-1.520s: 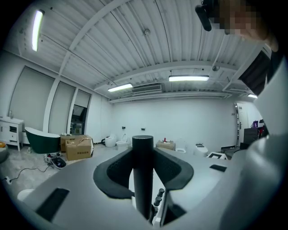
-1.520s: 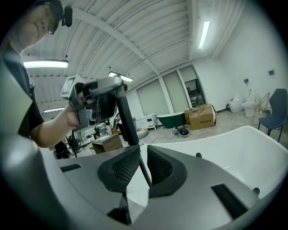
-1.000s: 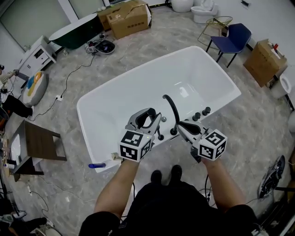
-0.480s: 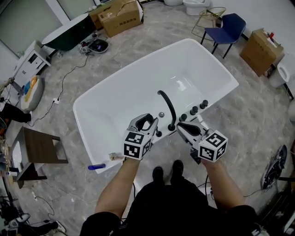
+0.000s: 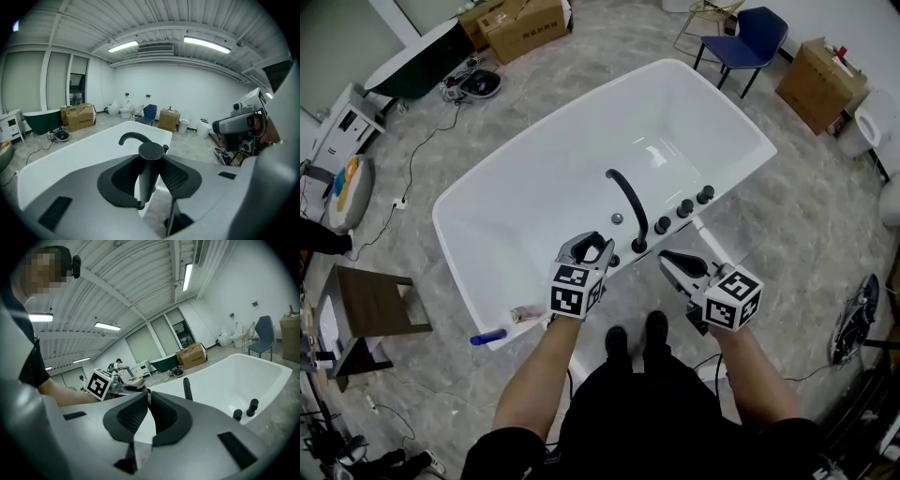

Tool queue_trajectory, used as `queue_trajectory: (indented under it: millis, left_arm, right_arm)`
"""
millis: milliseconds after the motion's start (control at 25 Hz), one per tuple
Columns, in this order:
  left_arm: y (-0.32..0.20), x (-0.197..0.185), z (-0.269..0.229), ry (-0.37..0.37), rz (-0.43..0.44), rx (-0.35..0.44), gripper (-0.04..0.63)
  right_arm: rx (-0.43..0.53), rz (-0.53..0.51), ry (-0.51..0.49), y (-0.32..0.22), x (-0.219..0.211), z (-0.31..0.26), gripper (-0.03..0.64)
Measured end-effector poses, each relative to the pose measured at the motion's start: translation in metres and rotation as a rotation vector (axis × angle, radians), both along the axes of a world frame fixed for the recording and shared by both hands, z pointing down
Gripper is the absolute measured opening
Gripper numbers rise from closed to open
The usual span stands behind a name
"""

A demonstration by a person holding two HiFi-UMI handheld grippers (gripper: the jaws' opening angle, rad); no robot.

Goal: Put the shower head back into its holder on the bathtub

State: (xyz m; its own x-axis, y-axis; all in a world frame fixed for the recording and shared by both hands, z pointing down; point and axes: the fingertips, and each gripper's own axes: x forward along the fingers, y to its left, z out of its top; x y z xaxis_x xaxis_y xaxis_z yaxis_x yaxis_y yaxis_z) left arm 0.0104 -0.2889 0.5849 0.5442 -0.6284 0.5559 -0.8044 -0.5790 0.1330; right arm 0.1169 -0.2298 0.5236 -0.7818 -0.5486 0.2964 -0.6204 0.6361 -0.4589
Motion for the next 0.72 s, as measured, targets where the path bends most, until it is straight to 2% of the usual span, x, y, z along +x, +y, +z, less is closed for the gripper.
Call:
queue_trajectory:
  millis: [720]
  left_arm:
    - [0.006, 0.004, 0.074, -0.055, 0.018, -0.106, 0.150]
  right_arm:
    - [-0.068, 0.030, 0.036, 0.019, 0.013, 0.030, 0.031]
